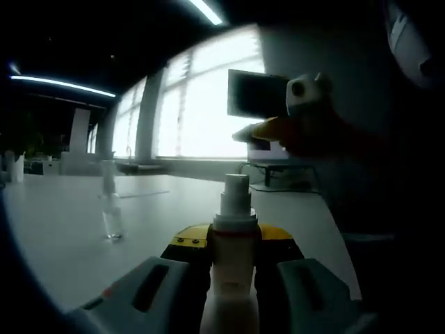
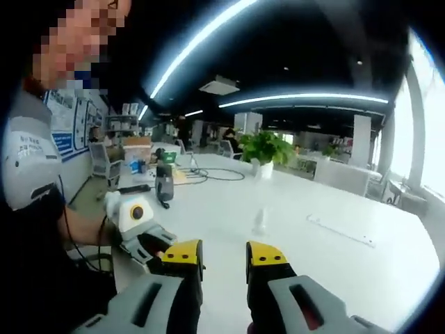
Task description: Clamp pump bottle remove cover press pump head put on cover
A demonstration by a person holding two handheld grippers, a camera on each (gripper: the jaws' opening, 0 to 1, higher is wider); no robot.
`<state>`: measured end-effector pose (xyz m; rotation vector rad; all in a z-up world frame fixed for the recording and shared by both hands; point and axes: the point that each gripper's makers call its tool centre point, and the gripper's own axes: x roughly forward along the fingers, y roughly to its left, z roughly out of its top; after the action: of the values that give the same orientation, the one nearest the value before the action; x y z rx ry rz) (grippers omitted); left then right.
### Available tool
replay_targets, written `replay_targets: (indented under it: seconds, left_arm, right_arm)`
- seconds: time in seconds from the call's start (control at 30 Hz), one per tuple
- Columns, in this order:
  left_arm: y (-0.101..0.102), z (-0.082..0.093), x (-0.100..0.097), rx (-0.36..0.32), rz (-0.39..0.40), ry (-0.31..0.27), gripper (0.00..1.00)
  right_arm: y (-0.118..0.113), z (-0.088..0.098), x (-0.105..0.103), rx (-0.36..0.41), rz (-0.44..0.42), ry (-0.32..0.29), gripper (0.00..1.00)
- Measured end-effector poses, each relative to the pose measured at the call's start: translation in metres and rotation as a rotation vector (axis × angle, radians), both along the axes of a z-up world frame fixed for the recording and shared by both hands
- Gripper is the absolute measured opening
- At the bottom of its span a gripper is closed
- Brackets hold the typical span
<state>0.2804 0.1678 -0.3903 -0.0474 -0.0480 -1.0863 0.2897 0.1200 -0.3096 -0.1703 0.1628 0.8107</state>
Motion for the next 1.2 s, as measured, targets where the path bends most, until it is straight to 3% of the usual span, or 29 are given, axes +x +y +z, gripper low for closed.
replay_targets:
  seconds: [0.17,0.27,0.37,0.57,0.7,0.93,1.0,1.03,1.2]
  left_arm:
    - [-0.002,0.000,-0.002,0.001,-0.008,-0.004,0.14]
    - [-0.001,0.000,-0.002,-0.003,-0.006,0.004,0.14]
    - [-0.002,-0.001,-0.002,-0.001,-0.006,0.000,0.14]
    - [-0.002,-0.001,-0.002,0.000,-0.004,-0.004,0.14]
    - [-0.001,-0.001,-0.001,-0.005,-0.003,0.007,0.14]
    - [-0.001,-0.001,-0.001,-0.002,-0.001,0.000,0.14]
    - [-0.001,-0.001,-0.002,0.000,-0.001,-0.005,0.14]
    - [-0.001,-0.001,-0.001,0.001,0.000,-0.004,0.14]
    - [-0.001,0.000,-0.001,0.001,0.003,-0.007,0.14]
  right_arm:
    - [-0.018,-0.002,0.006,0.172,-0.158,0.024,0.23]
    - [-0.036,-0.008,0.006,0.192,-0.251,-0.018,0.23]
    - [-0.046,-0.015,0.006,0.255,-0.316,0.002,0.24]
    - [-0.058,-0.028,0.005,0.276,-0.425,-0.006,0.25]
    - [-0.056,-0.039,0.001,0.277,-0.434,0.006,0.26]
    - [-0.066,-0.053,0.001,0.182,-0.521,-0.045,0.26]
    - [-0.074,-0.068,0.004,0.168,-0.569,-0.016,0.26]
    - [-0.077,-0.079,0.004,0.183,-0.588,0.026,0.26]
    - [-0.083,-0.102,0.006,0.124,-0.612,0.046,0.25]
